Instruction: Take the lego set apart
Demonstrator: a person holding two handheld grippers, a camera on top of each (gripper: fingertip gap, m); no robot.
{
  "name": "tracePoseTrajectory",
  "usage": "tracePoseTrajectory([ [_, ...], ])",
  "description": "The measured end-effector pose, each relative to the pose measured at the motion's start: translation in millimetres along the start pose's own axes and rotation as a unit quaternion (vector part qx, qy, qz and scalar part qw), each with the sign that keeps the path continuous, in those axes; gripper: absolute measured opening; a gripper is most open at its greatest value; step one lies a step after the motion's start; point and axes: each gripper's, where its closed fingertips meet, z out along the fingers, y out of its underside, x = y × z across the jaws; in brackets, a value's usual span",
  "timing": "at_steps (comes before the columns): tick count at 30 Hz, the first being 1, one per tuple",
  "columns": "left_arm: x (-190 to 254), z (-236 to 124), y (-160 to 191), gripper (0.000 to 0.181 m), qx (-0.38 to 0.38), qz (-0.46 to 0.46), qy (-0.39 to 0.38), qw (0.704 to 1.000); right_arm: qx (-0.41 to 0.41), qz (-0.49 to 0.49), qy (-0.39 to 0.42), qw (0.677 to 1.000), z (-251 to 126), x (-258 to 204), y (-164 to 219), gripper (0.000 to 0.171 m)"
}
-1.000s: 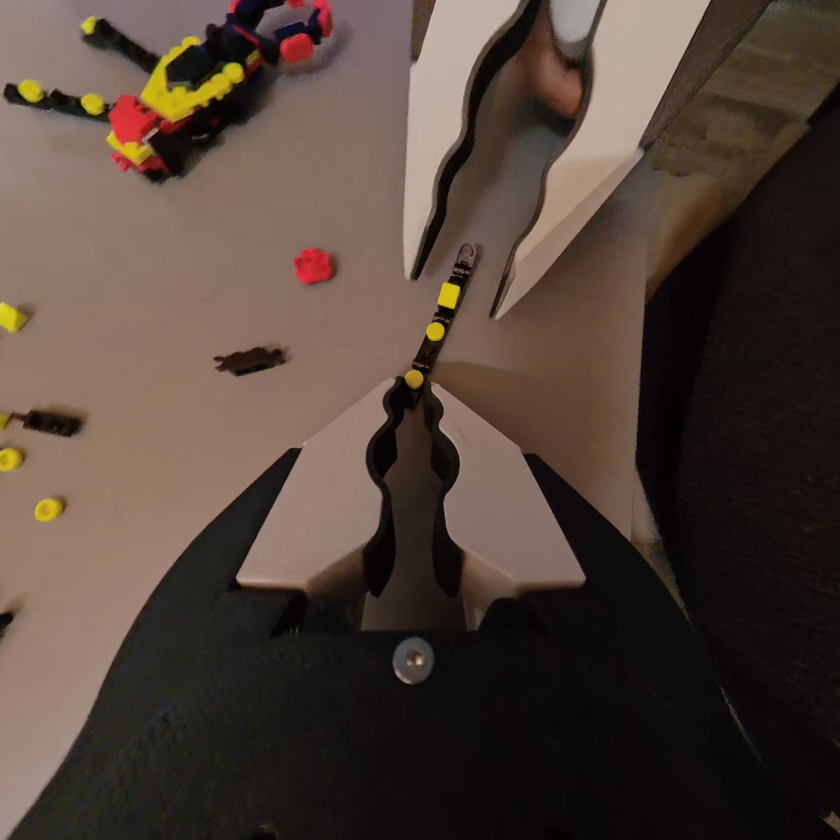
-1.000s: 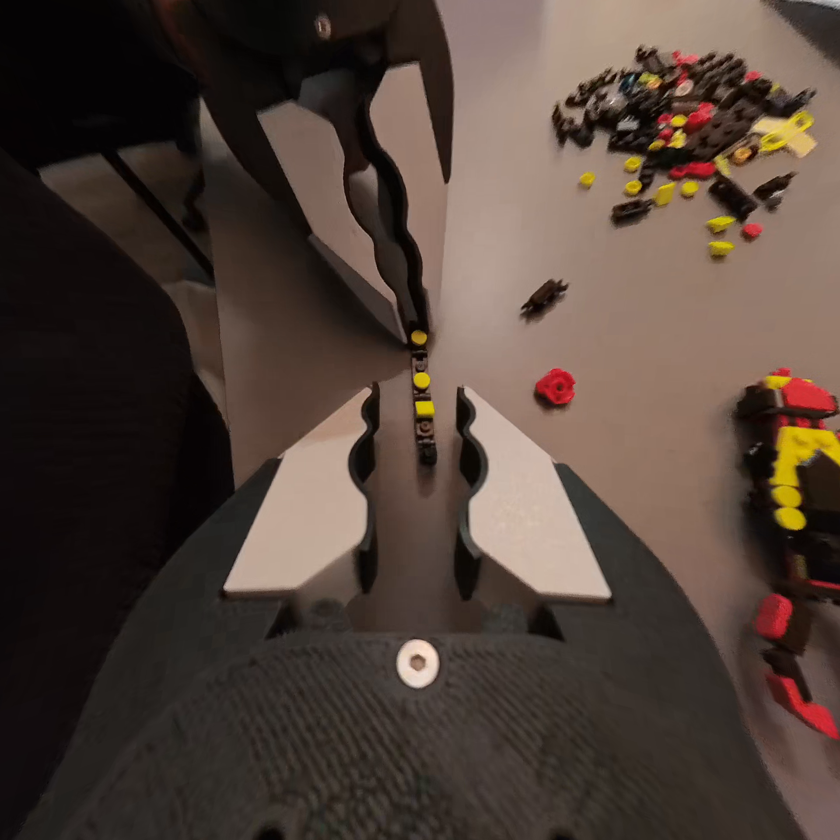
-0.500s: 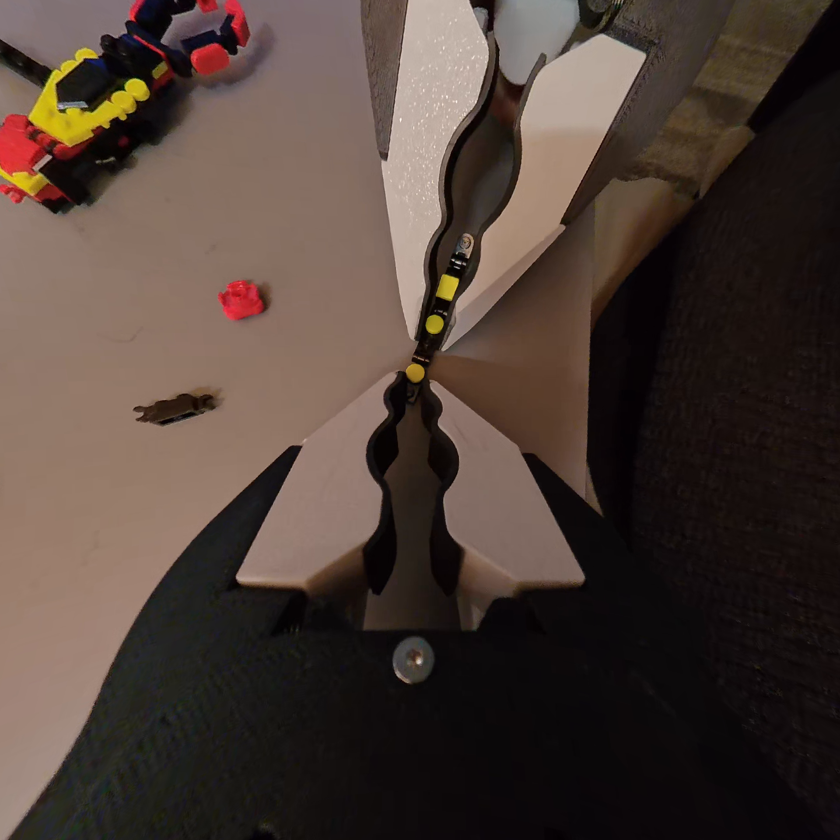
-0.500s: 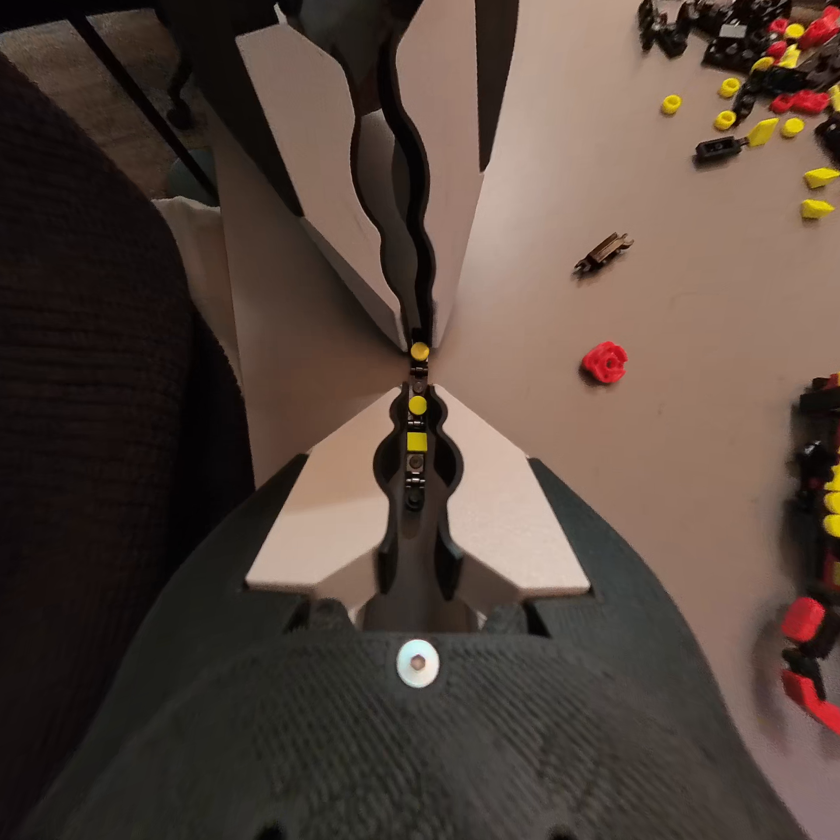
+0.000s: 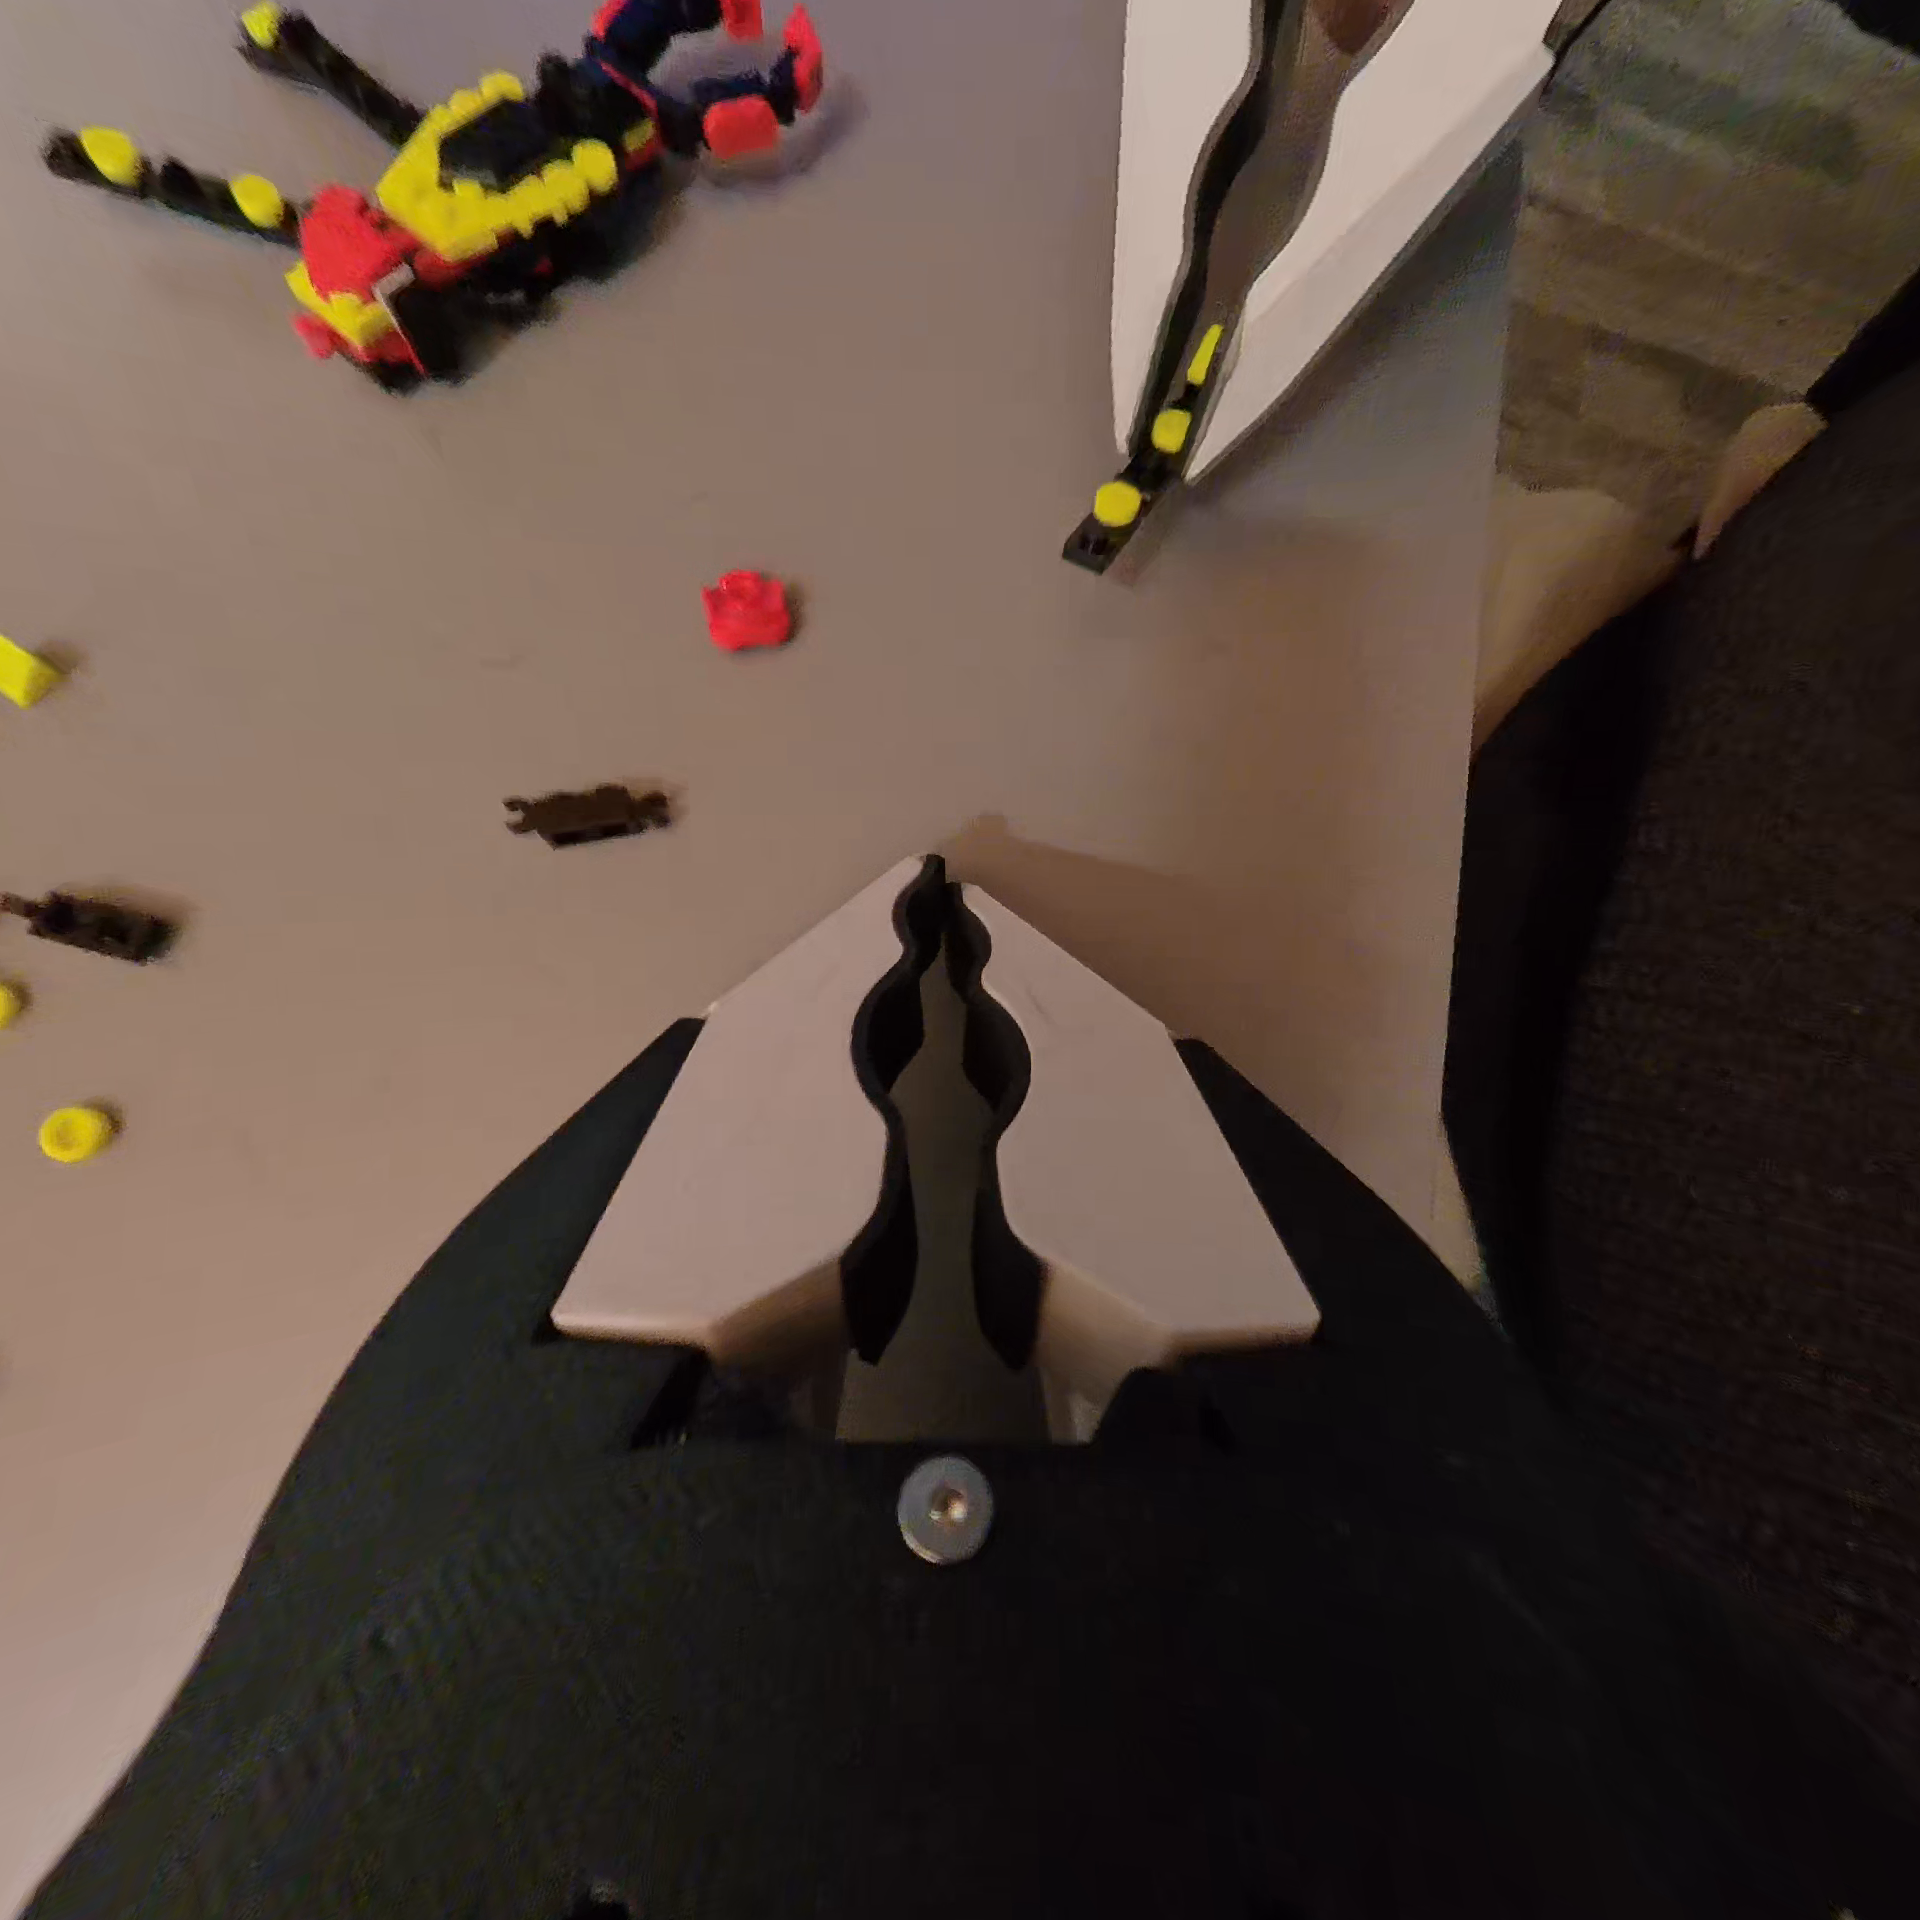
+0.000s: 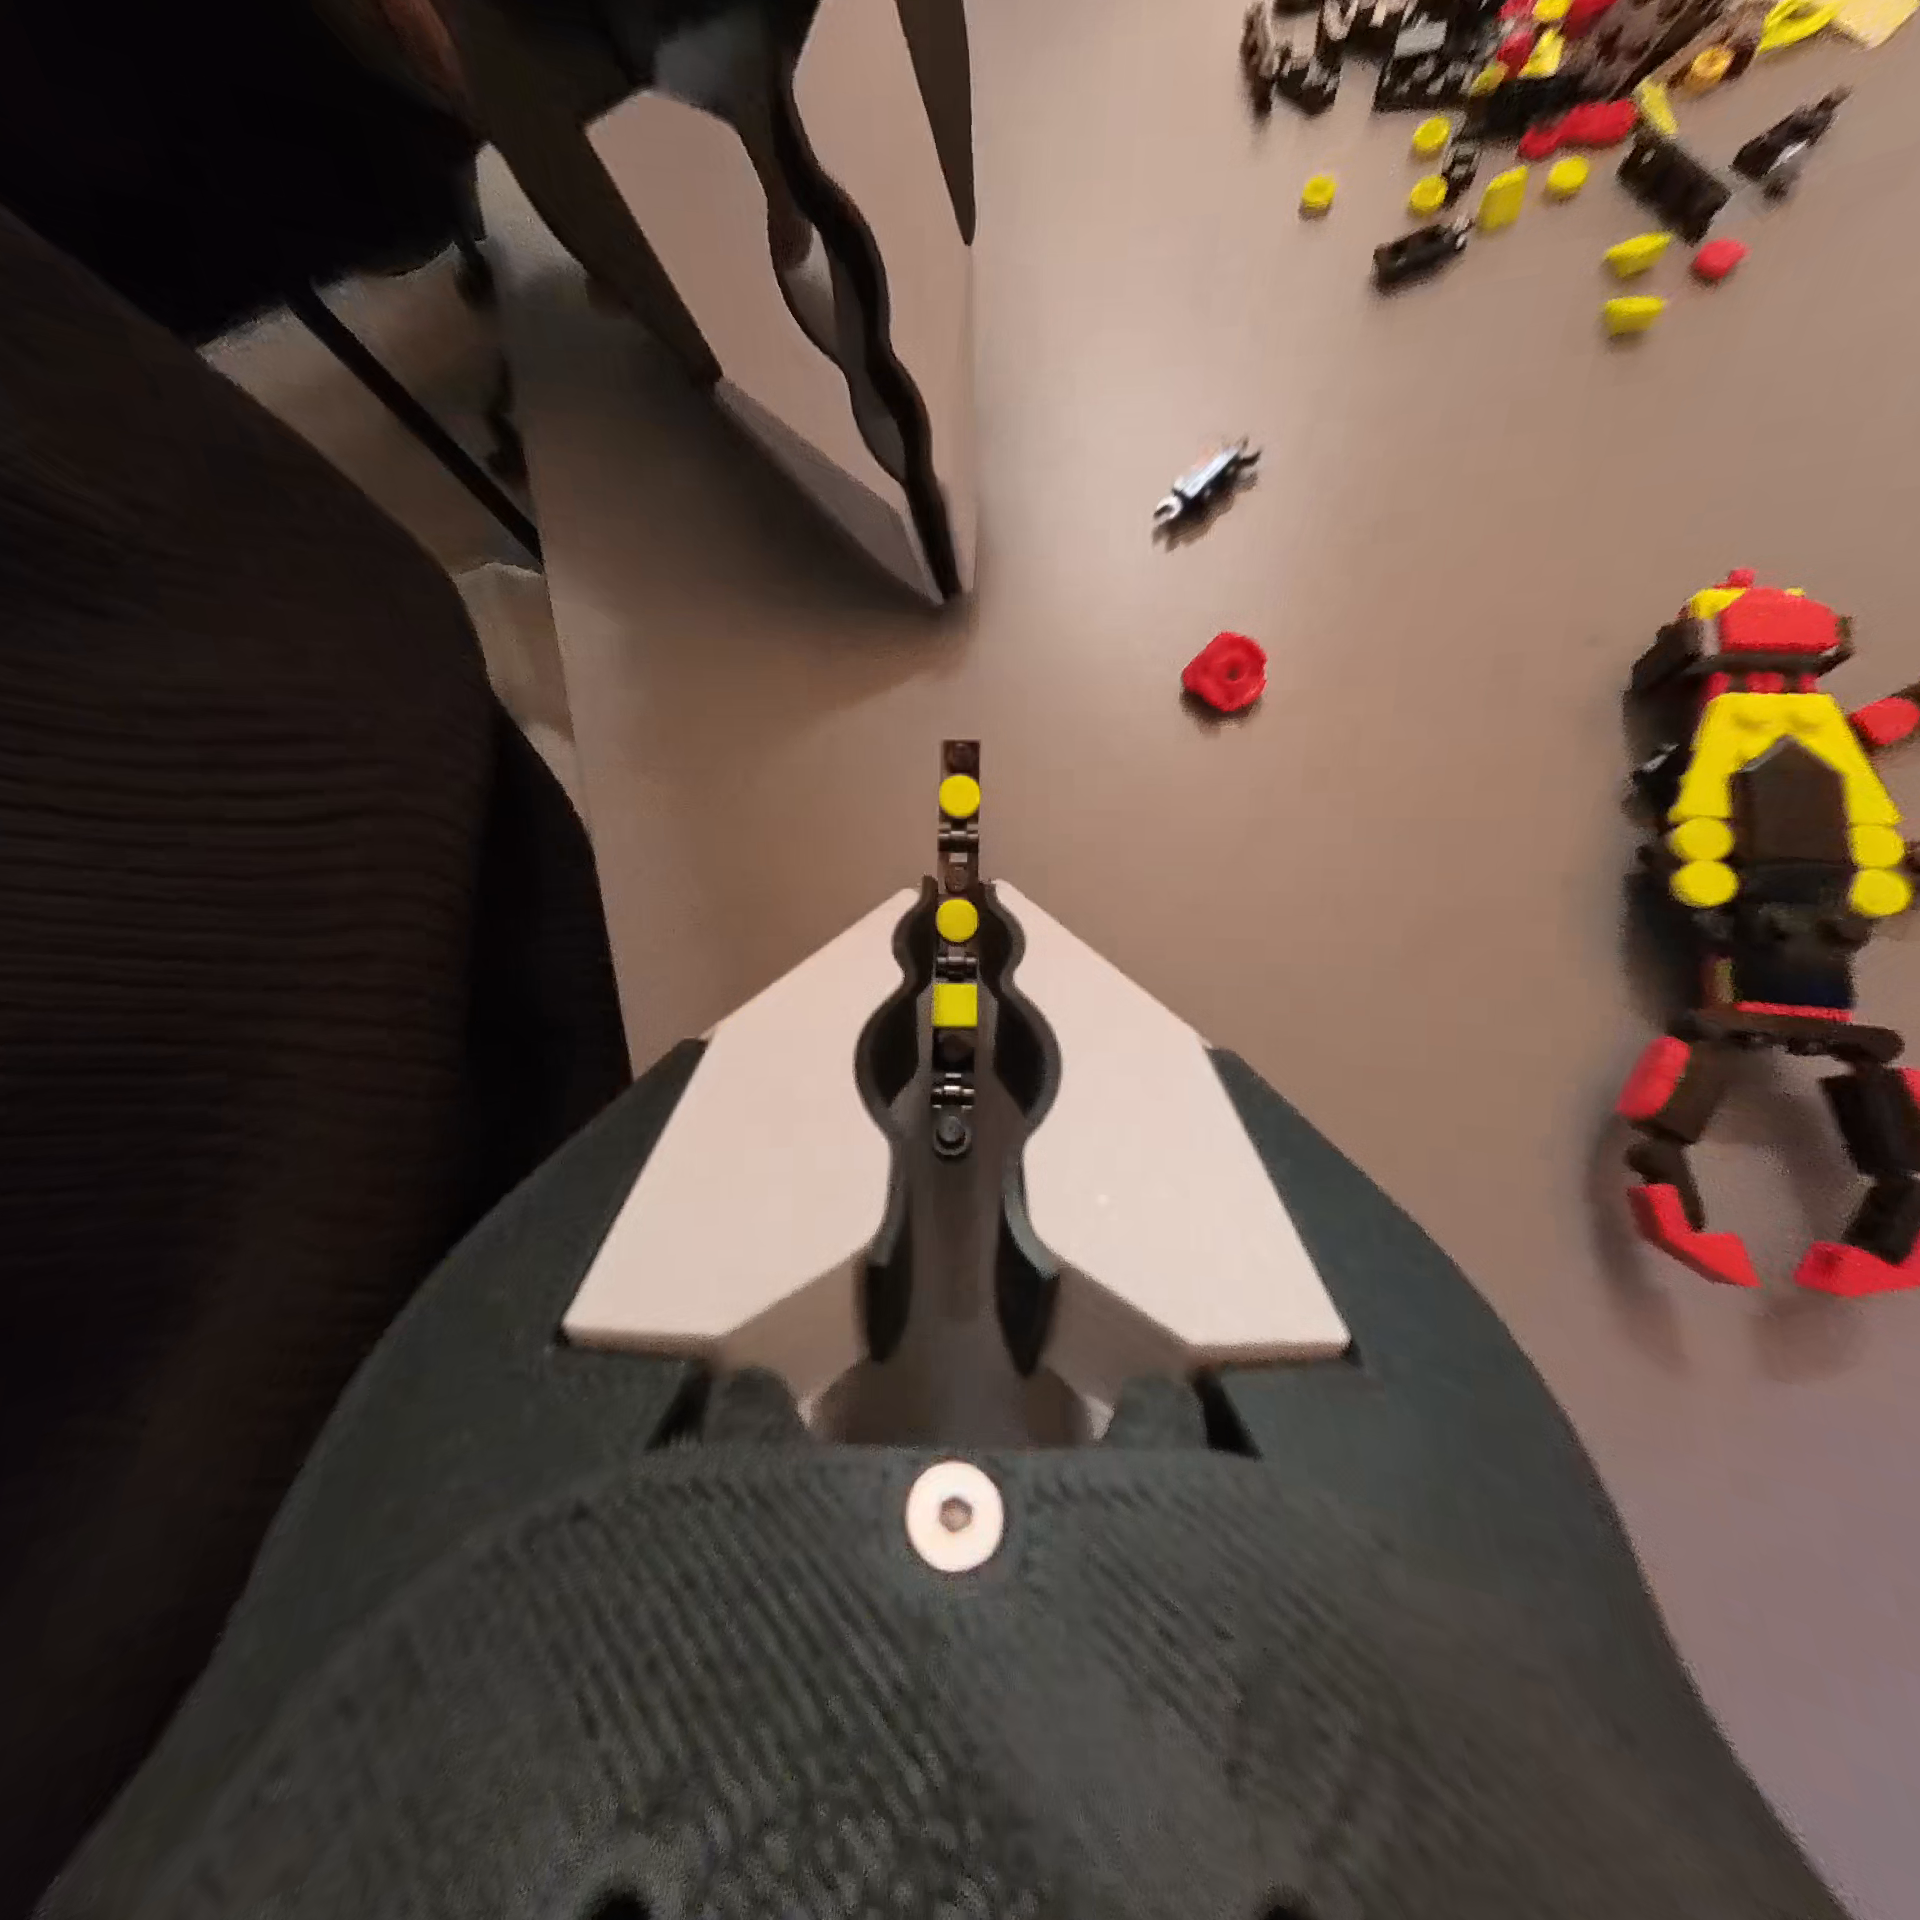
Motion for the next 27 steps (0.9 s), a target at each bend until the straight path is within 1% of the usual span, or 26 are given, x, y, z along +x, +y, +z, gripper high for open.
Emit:
tracePoseTrajectory([
  [1, 2, 2, -6, 0.005, 0.011, 0.004, 0.002, 1.000, 0.001, -0.011, 0.007, 1.000, 0, 1, -2, 0.007],
  [4, 25, 6, -20, 0.033, 0.041, -0.003, 0.060, 0.997, 0.005, -0.046, -0.008, 0.999, 3, -12, -5, 0.007],
  [6, 37, 7, -25, 0.037, 0.052, 0.005, 0.083, 0.995, 0.009, -0.064, -0.024, 0.998, 7, -23, -8, 0.007],
  [11, 62, 11, -28, 0.035, 0.051, 0.027, 0.132, 0.990, 0.017, -0.093, -0.044, 0.995, 12, -39, -15, 0.007],
  [12, 64, 12, -27, 0.029, 0.045, 0.033, 0.133, 0.990, 0.012, -0.095, -0.046, 0.994, 14, -40, -14, 0.007],
  [13, 66, 13, -26, 0.014, 0.042, 0.039, 0.135, 0.989, 0.005, -0.099, -0.044, 0.994, 16, -41, -12, 0.007],
  [14, 67, 13, -25, 0.010, 0.040, 0.043, 0.136, 0.989, -0.001, -0.104, -0.046, 0.994, 17, -42, -10, 0.007],
  [19, 68, 10, -22, 0.006, 0.036, 0.065, 0.138, 0.988, -0.005, -0.099, -0.055, 0.994, 18, -48, -11, 0.007],
  [21, 67, 7, -23, 0.007, 0.038, 0.075, 0.136, 0.987, 0.006, -0.099, -0.055, 0.994, 15, -48, -15, 0.007],
  [25, 70, -4, -36, 0.009, 0.068, 0.061, 0.152, 0.984, 0.044, -0.084, -0.073, 0.993, 1, -50, -28, 0.008],
  [26, 70, -6, -37, 0.009, 0.070, 0.061, 0.155, 0.984, 0.044, -0.082, -0.076, 0.993, -1, -51, -28, 0.008],
  [27, 60, -6, -28, 0.008, 0.049, 0.065, 0.132, 0.988, 0.011, -0.090, -0.062, 0.994, -2, -44, -17, 0.007],
])
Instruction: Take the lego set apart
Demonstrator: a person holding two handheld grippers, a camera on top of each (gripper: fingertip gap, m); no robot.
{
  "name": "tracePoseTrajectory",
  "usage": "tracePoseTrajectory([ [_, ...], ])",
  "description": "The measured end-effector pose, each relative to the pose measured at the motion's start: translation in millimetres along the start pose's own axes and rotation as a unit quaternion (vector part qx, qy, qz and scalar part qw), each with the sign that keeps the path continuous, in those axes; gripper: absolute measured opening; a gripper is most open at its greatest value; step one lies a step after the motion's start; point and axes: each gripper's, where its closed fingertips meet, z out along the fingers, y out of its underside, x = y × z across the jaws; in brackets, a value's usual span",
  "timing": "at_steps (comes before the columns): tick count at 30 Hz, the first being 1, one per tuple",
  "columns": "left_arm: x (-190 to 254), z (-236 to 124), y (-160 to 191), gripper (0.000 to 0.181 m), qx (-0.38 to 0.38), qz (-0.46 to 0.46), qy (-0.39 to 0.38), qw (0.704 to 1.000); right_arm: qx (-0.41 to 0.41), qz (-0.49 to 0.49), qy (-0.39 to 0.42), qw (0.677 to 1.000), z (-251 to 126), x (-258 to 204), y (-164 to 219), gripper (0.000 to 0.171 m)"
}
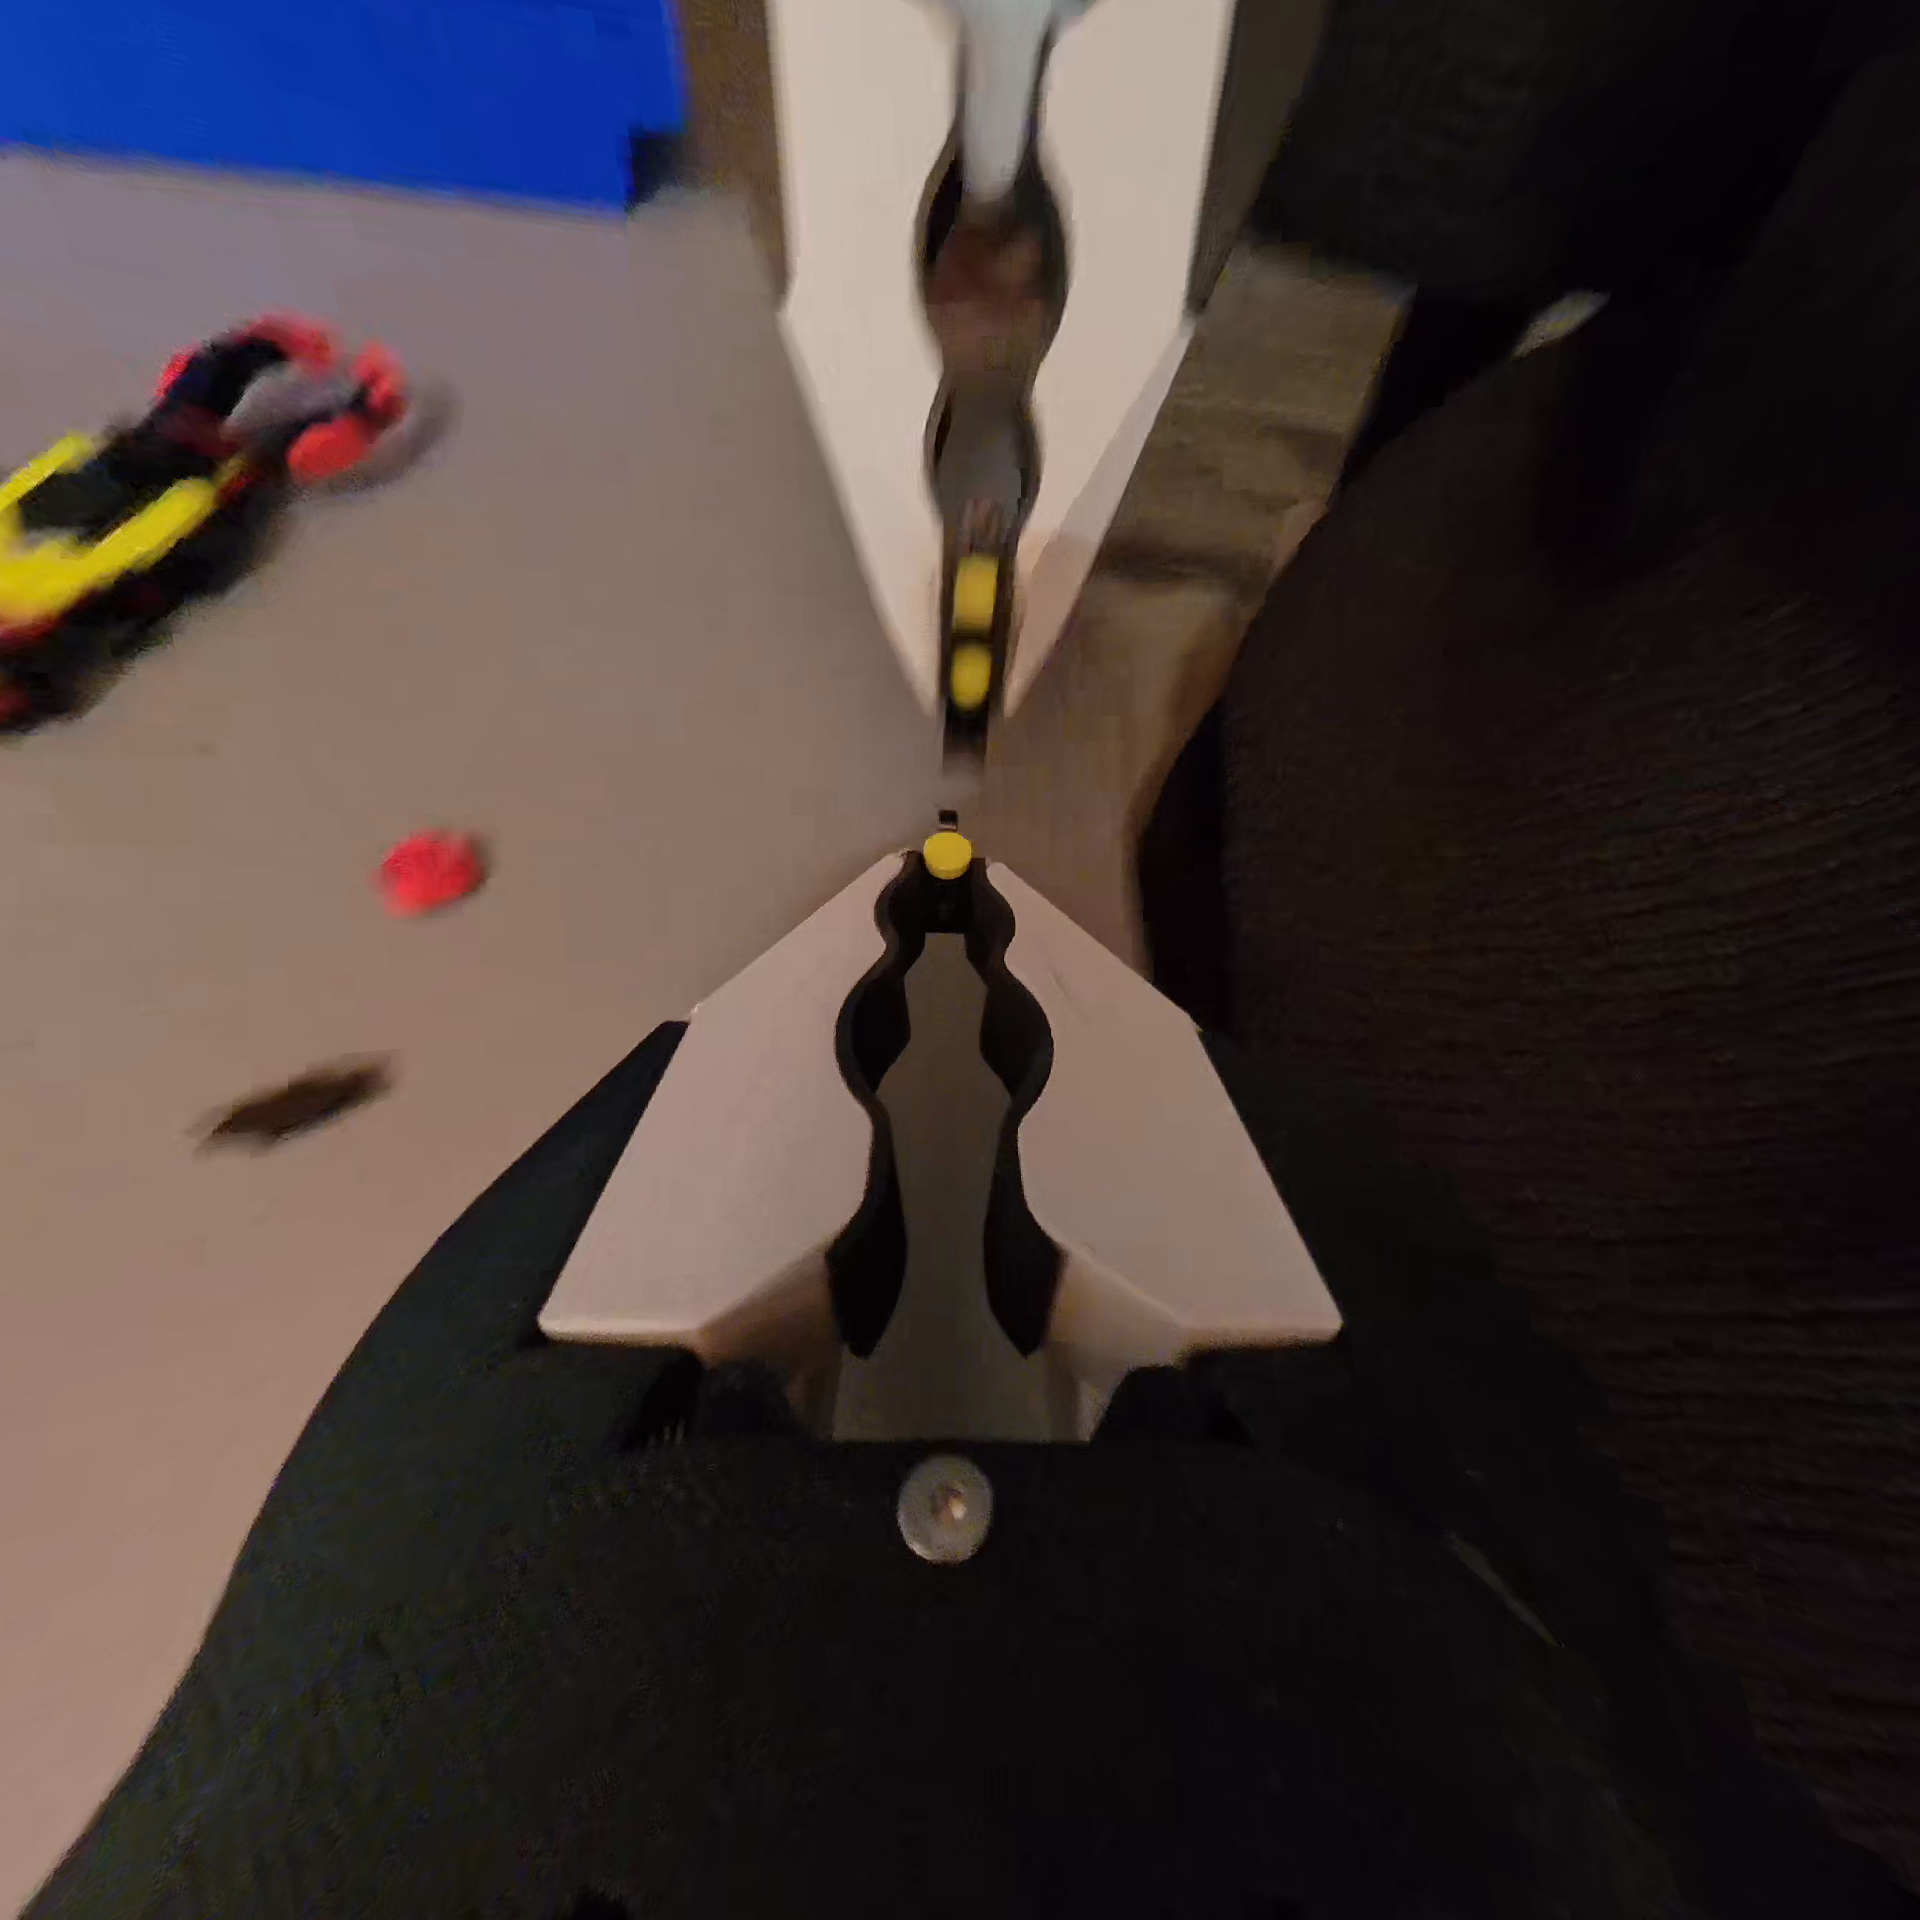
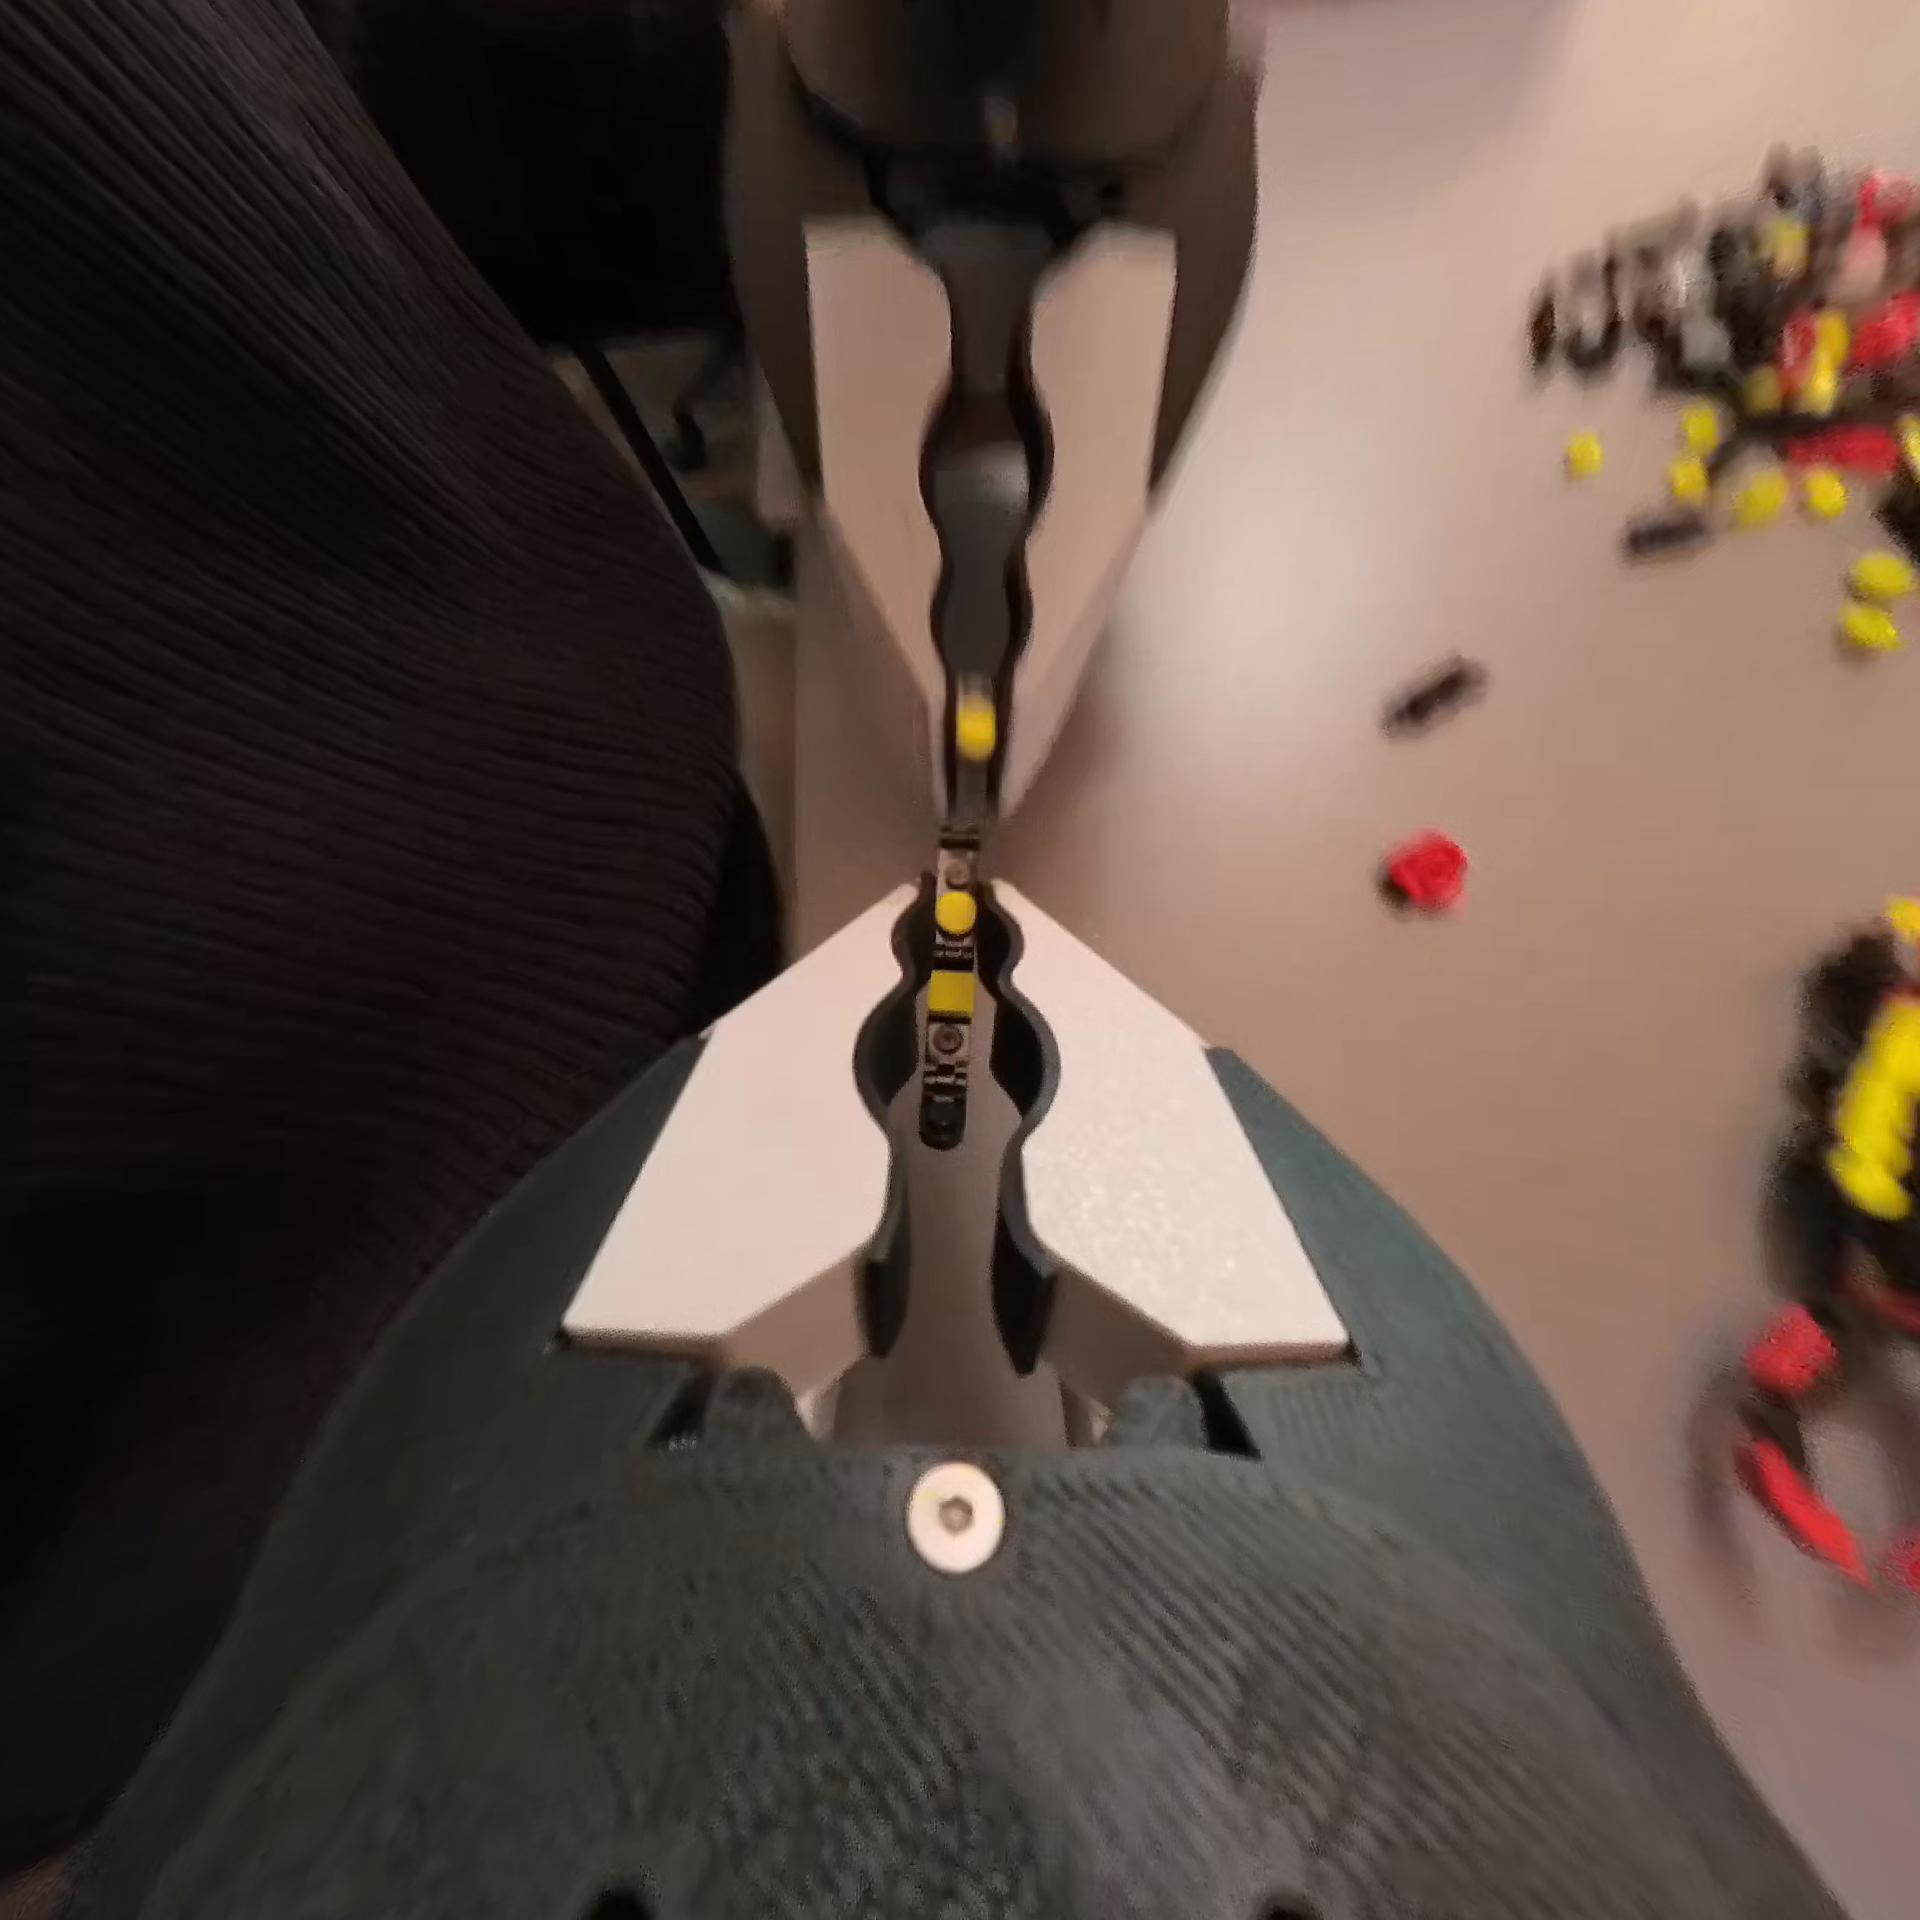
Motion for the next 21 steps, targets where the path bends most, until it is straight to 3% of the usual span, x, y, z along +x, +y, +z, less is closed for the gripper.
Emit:
tracePoseTrajectory([
  [2, -24, -20, 23, 0.007, -0.007, -0.026, -0.040, 0.999, -0.051, -0.009, 0.068, 0.996, -15, 25, 31, 0.007],
  [4, -34, -41, 0, 0.007, 0.080, -0.077, -0.032, 0.993, 0.042, 0.031, 0.051, 0.997, -33, 26, 6, 0.006],
  [6, -40, -43, -19, 0.007, 0.109, -0.070, -0.052, 0.990, 0.059, 0.021, 0.085, 0.994, -38, 35, -5, 0.006],
  [12, -44, -1, 12, 0.007, -0.003, -0.033, -0.100, 0.994, -0.087, 0.003, 0.189, 0.978, -22, 69, 51, 0.007],
  [17, -44, 11, 15, 0.008, -0.037, -0.021, -0.111, 0.993, -0.093, 0.041, 0.203, 0.974, -21, 81, 62, 0.007],
  [21, -45, 16, 23, 0.010, -0.069, -0.013, -0.122, 0.990, -0.061, 0.055, 0.200, 0.976, -21, 81, 52, 0.018],
])
